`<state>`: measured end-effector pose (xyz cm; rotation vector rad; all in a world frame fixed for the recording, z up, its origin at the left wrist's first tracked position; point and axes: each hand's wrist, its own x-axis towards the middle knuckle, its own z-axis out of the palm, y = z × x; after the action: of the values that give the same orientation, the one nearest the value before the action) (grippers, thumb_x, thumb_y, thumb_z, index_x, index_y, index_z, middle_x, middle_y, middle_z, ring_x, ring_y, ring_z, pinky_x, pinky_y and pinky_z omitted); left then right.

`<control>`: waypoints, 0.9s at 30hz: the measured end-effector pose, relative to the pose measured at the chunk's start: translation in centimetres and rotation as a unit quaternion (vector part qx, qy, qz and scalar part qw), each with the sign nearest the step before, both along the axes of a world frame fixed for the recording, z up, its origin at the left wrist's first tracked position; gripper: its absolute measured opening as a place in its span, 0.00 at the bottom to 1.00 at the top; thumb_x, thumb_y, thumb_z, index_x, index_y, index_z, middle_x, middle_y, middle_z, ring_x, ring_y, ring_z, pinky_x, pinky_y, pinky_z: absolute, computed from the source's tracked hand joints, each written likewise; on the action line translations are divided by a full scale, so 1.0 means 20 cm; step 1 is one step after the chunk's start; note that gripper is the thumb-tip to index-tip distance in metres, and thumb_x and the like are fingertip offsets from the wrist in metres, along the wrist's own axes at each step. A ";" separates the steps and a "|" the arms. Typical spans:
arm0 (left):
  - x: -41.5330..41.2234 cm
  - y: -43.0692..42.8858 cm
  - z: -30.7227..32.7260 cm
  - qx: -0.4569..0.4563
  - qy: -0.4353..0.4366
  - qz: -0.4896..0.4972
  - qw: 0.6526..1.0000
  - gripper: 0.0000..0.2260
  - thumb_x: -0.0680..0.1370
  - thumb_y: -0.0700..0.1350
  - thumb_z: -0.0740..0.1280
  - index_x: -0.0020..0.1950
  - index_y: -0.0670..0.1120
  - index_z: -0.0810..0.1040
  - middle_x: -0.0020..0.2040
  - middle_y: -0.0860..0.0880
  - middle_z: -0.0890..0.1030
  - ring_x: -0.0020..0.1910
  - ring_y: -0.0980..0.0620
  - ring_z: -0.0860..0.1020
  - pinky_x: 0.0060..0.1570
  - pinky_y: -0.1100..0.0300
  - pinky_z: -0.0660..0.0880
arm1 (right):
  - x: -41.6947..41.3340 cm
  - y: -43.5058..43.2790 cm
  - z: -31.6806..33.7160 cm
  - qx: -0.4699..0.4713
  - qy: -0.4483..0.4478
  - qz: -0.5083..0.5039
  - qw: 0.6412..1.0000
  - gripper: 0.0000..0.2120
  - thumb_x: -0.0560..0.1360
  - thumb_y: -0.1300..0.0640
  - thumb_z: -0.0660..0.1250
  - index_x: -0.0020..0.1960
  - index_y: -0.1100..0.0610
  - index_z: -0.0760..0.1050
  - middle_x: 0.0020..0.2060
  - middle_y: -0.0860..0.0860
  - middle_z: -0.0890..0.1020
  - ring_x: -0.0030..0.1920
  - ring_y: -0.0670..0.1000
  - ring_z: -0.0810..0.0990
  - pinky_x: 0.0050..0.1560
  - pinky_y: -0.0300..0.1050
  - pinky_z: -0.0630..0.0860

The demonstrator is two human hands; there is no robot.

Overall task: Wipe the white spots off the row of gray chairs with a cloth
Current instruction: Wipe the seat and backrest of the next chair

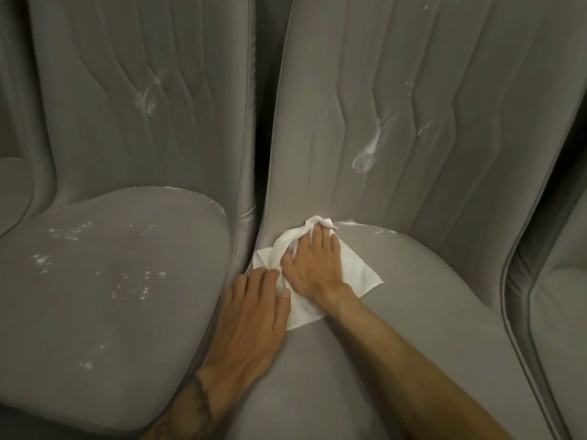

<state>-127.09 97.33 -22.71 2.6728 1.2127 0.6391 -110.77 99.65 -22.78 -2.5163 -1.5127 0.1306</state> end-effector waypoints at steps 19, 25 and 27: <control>-0.01 0.01 -0.03 -0.019 0.024 0.003 1.000 0.24 0.80 0.56 0.56 0.71 0.47 0.75 0.68 0.44 0.78 0.59 0.41 0.78 0.55 0.46 0.70 | 0.23 -0.10 0.02 -0.003 0.009 -0.038 0.999 0.32 0.85 0.43 0.48 0.82 0.62 0.57 0.81 0.59 0.61 0.82 0.58 0.57 0.82 0.51 0.52; -0.01 0.00 -0.03 -0.012 0.025 0.007 1.000 0.24 0.80 0.56 0.55 0.71 0.47 0.75 0.67 0.44 0.78 0.59 0.40 0.78 0.56 0.44 0.68 | 0.62 -0.52 0.03 -0.001 -0.056 -0.172 0.983 0.26 0.86 0.47 0.50 0.81 0.57 0.61 0.80 0.53 0.65 0.80 0.54 0.63 0.79 0.53 0.60; -0.01 -0.01 -0.02 -0.015 0.025 0.006 1.000 0.24 0.80 0.56 0.56 0.70 0.46 0.76 0.67 0.43 0.79 0.58 0.39 0.79 0.56 0.44 0.69 | 0.49 -0.36 0.03 -0.012 -0.033 -0.204 0.978 0.28 0.86 0.47 0.50 0.81 0.60 0.58 0.80 0.58 0.63 0.80 0.58 0.61 0.80 0.55 0.56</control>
<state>-127.25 97.17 -23.03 2.6742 1.2414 0.5541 -101.06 92.45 -22.14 -2.8119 -0.9881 0.0021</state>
